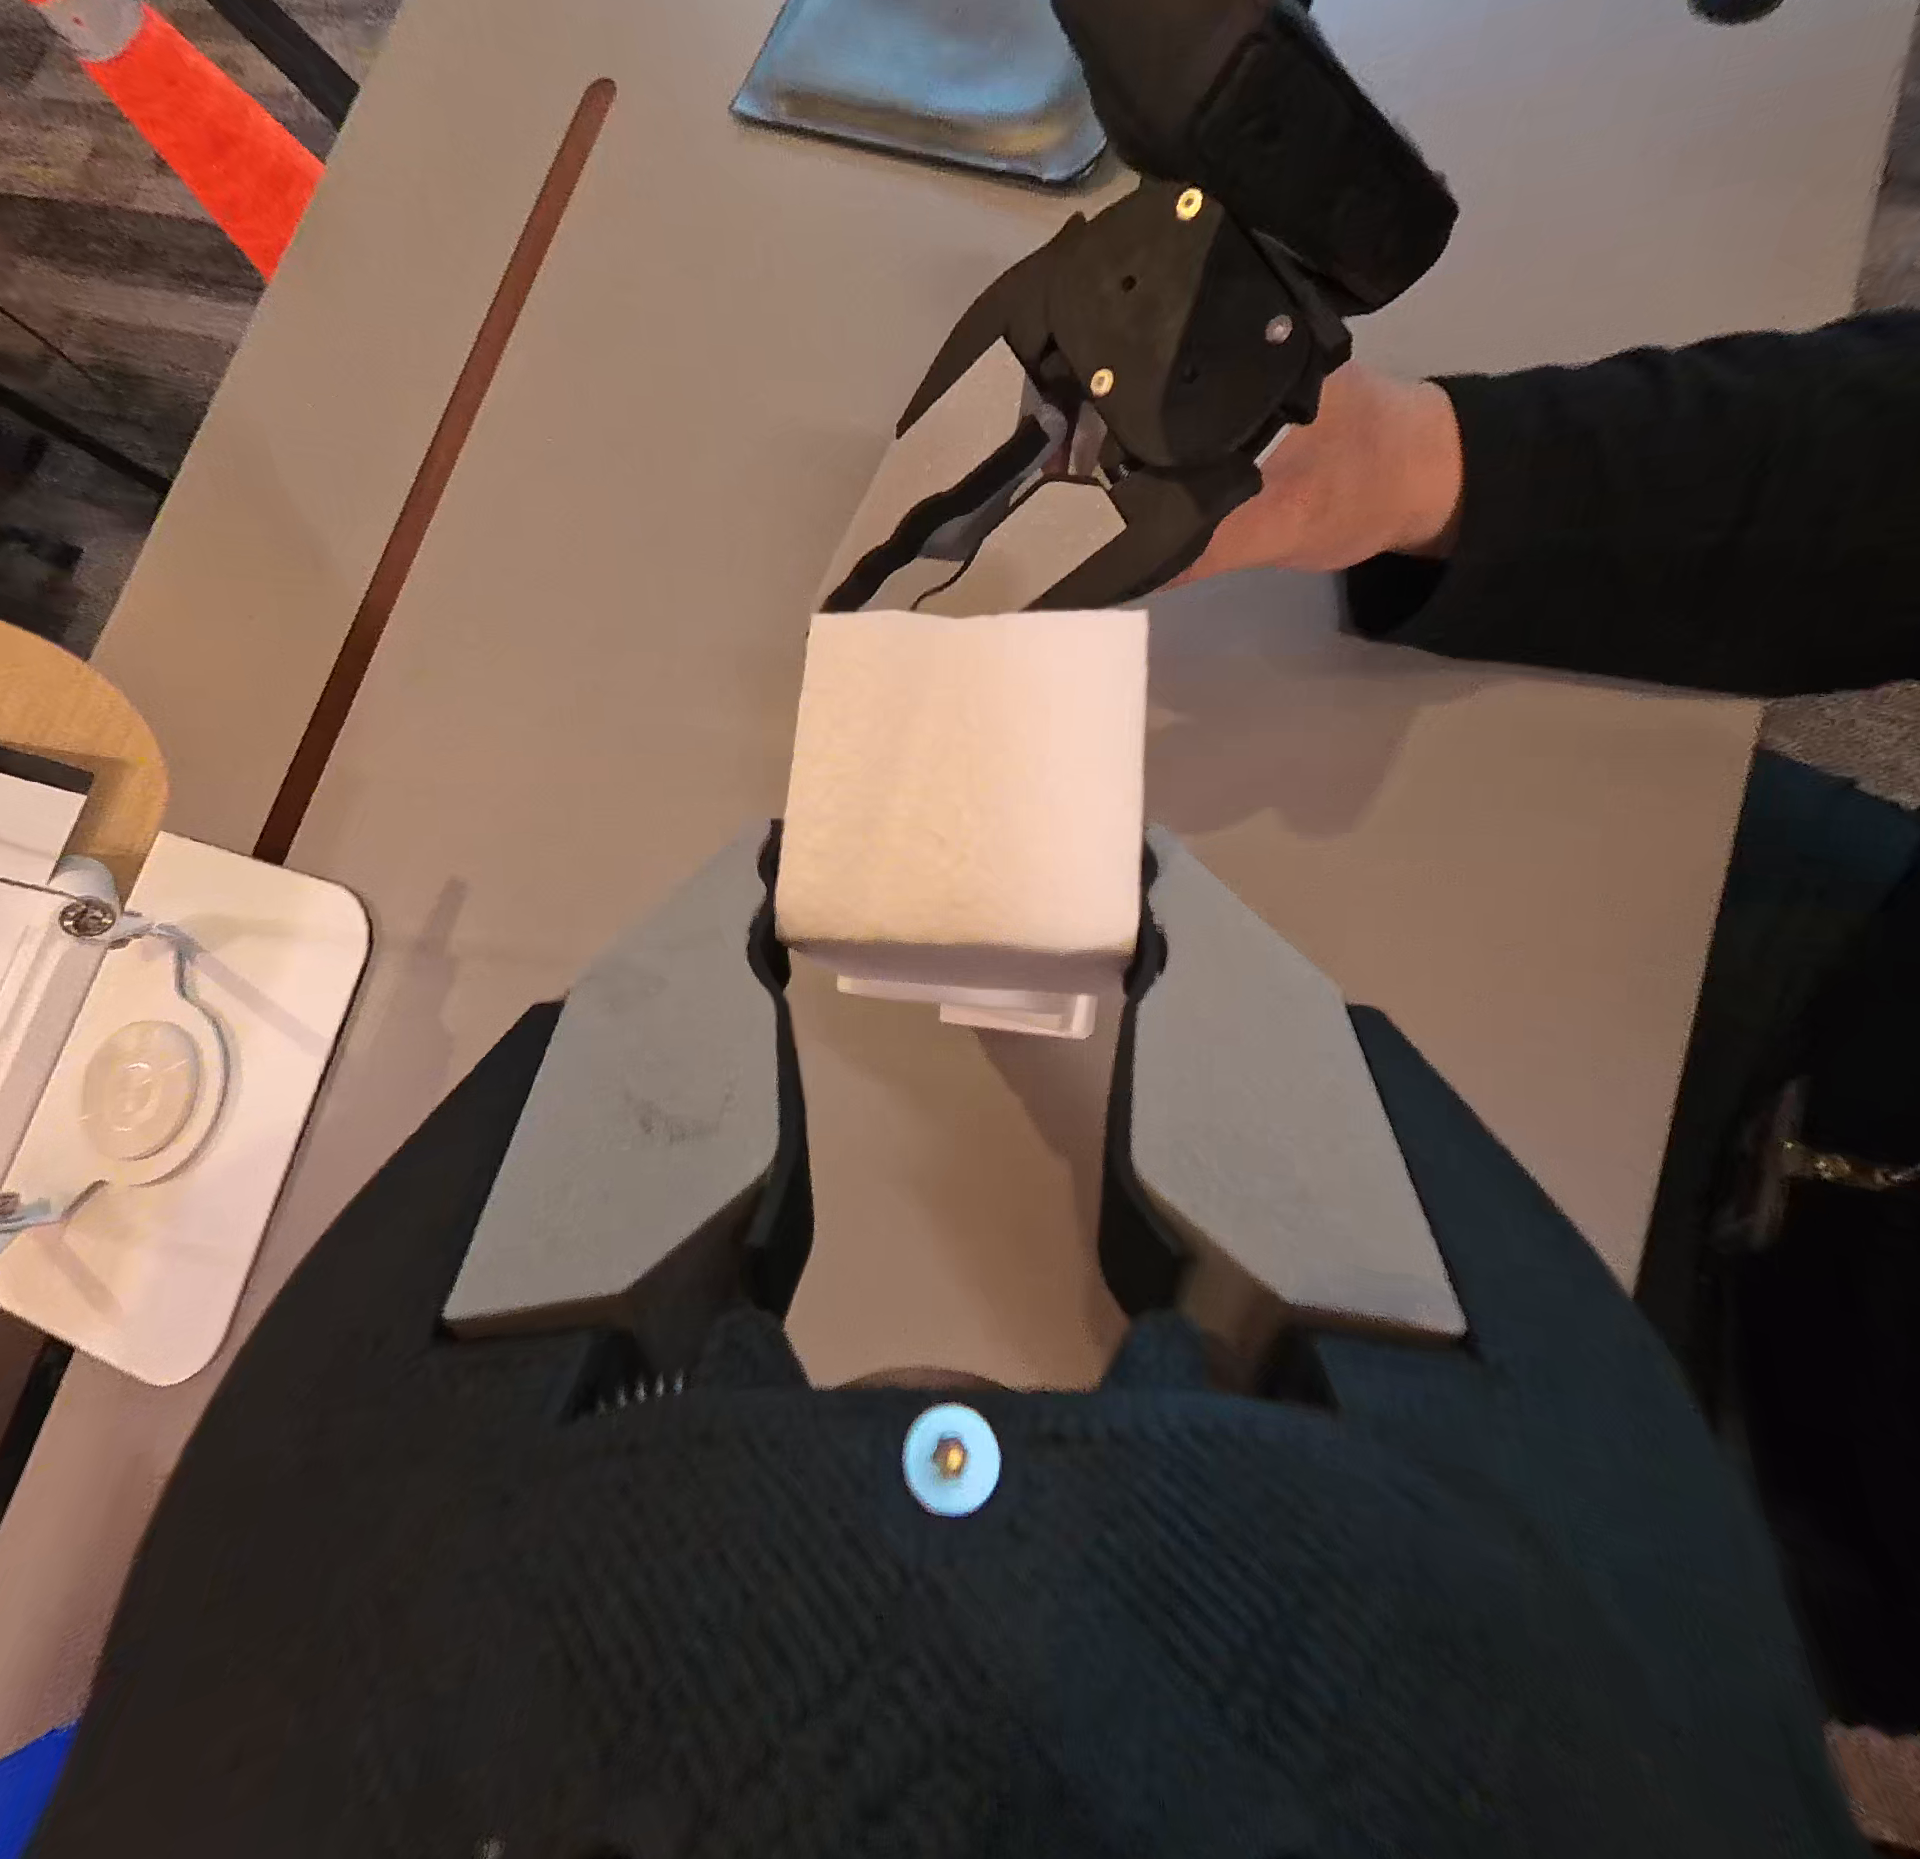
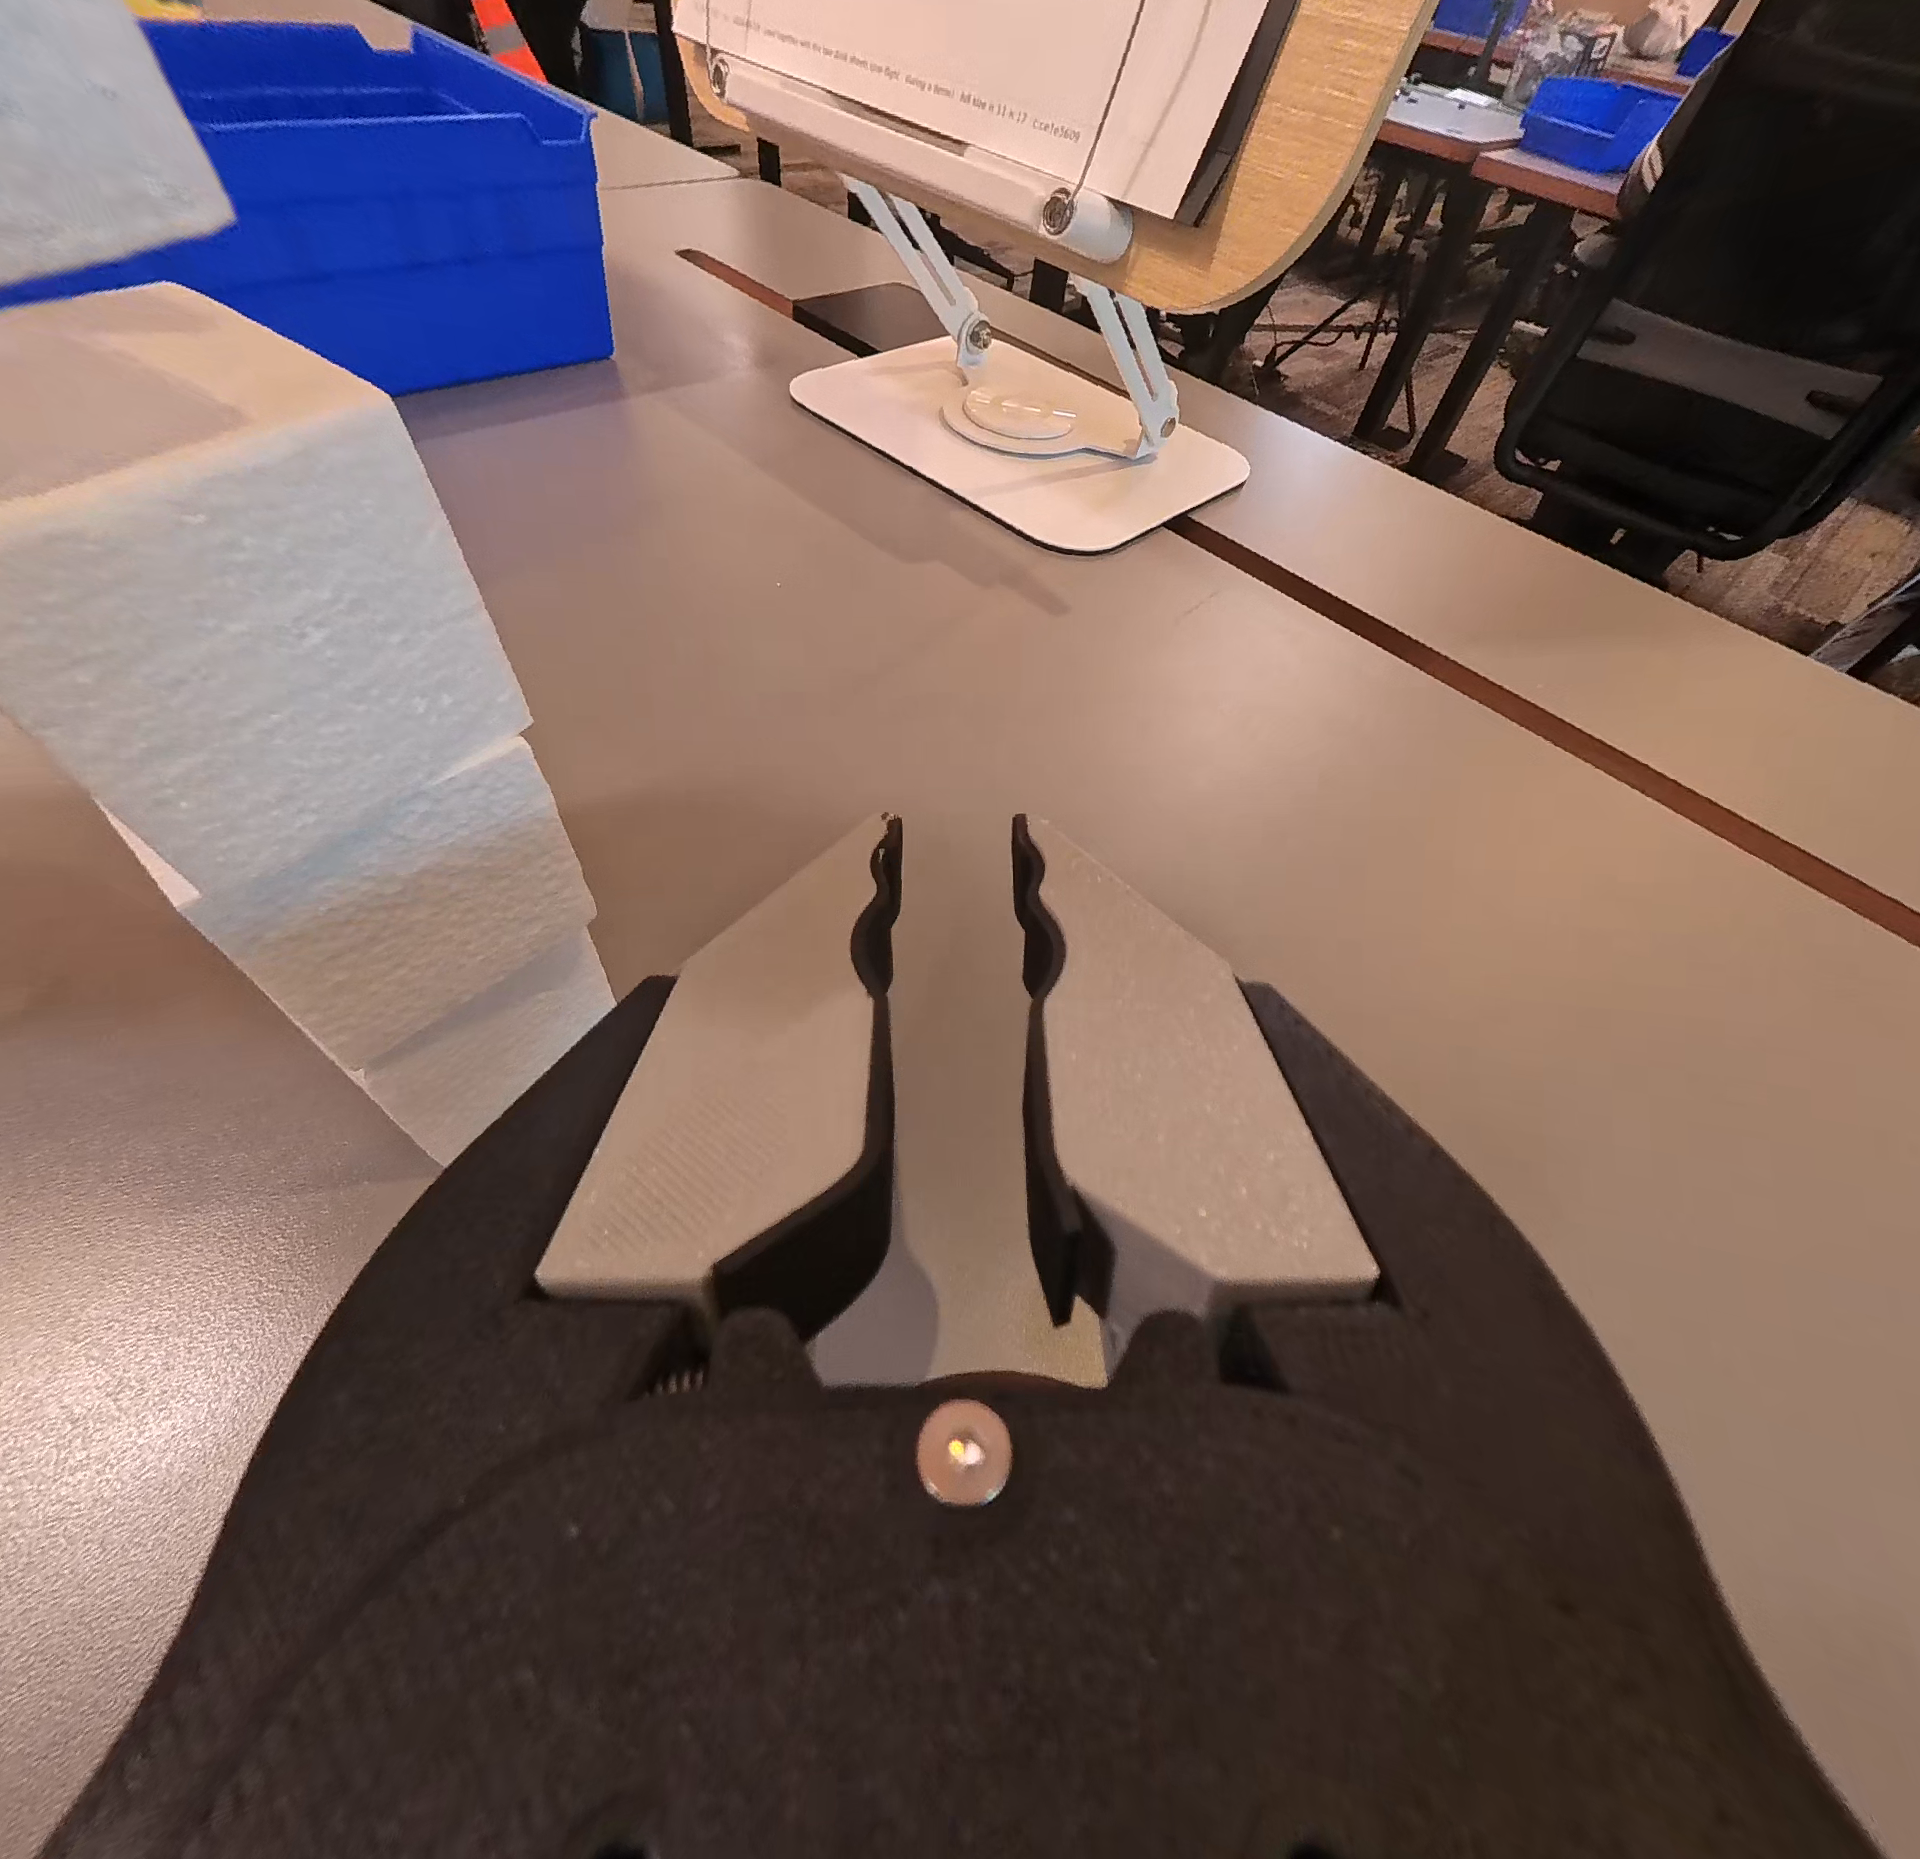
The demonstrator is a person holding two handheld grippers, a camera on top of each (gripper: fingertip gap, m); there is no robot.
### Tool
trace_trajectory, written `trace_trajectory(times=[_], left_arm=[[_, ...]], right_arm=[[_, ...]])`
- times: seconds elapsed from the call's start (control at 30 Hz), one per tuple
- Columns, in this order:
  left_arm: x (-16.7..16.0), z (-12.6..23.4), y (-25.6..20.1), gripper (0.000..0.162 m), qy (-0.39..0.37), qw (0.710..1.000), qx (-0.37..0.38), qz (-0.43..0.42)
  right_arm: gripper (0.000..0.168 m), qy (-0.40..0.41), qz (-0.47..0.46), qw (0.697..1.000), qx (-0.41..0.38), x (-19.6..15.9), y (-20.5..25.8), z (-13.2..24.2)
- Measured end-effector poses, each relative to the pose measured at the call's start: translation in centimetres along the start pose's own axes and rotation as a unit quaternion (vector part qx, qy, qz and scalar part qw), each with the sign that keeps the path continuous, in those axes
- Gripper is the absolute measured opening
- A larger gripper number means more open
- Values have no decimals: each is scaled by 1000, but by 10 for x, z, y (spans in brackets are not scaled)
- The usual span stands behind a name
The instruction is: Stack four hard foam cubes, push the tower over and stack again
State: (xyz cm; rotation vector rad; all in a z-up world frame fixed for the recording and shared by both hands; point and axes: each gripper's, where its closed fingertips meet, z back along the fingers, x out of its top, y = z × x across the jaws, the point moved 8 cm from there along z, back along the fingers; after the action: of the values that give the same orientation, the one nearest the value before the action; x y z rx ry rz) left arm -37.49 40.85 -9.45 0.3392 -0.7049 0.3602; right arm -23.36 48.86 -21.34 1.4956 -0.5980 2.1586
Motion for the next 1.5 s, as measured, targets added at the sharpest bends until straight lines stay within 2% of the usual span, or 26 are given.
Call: trace_trajectory(times=[0.23, 0.47, 0.53, 0.7, 0.8, 0.87, 1.13, 1.27, 1.4, 1.5], left_arm=[[-7, -10, 6, 64, 33, 999, 6, -7], [-13, -13, 8, 66, 29, 1000, -5, 4], [-13, -14, 10, 85, 24, 1000, 7, 6], [-13, -8, 12, 112, -11, 1000, 10, 27], [-18, 2, 18, 121, -36, 998, 41, 43], [-26, 12, 21, 122, -62, 995, 63, 56], [-98, 34, 50, 122, -138, 965, 90, 206], [-143, 10, 71, 120, -164, 937, 125, 281], [-193, -30, 88, 107, -122, 909, 199, 345], [-204, -33, 94, 102, -82, 905, 231, 348]], right_arm=[[18, -1, 4, 1000, 1, 1, 2, 0], [18, -1, 5, 1000, 1, 1, 2, 0], [18, -1, 6, 1000, 1, 1, 2, 0], [18, -1, 4, 1000, 1, 1, 2, 0], [18, -1, 5, 1000, 0, 2, 2, 0], [19, -4, 4, 1000, 0, 2, 1, 1], [26, -6, -2, 1000, -12, 3, -1, 2], [35, -14, 7, 1000, -3, 5, 3, 2], [33, -12, 19, 1000, -1, 4, 5, 4], [31, -11, 31, 999, 12, 5, 8, 6]])
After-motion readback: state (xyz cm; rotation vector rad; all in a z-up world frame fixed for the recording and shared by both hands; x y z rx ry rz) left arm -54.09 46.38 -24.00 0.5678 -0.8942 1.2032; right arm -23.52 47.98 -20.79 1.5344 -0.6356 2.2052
